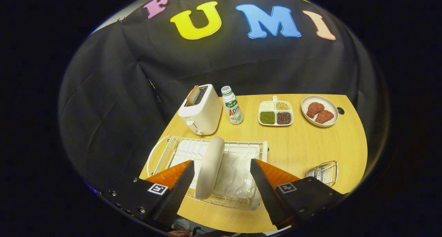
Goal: Take the plate from the dish rack, then take the spoon from the basket and place it into the plate.
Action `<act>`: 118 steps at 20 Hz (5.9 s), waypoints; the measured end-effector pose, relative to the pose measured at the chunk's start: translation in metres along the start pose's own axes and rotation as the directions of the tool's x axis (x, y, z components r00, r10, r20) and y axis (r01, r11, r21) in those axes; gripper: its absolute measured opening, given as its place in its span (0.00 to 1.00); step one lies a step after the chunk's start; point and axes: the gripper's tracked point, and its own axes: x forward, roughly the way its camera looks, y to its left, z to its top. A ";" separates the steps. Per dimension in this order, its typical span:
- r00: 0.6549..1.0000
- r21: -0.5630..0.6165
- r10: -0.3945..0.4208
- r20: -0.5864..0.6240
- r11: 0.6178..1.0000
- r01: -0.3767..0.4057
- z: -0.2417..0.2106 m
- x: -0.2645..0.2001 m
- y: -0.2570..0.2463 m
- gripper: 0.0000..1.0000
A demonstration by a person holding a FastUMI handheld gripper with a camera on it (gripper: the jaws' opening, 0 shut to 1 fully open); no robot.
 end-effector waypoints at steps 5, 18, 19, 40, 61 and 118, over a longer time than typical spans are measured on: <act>0.989 -0.001 -0.124 -0.086 0.992 0.124 -0.025 0.046 0.000 0.99; 0.907 -0.038 -0.386 -0.171 0.922 0.385 -0.058 0.095 -0.005 0.31; 0.901 -0.043 -0.400 -0.166 0.916 0.398 -0.055 0.094 -0.004 0.31; 0.999 0.004 0.017 -0.037 1.000 -0.017 -0.051 -0.078 -0.043 0.30; 0.978 0.483 0.195 -0.067 0.864 -0.140 -0.252 -0.065 -0.204 0.30; 0.751 -0.115 -0.241 0.615 0.915 0.387 -0.093 -0.026 -0.254 0.15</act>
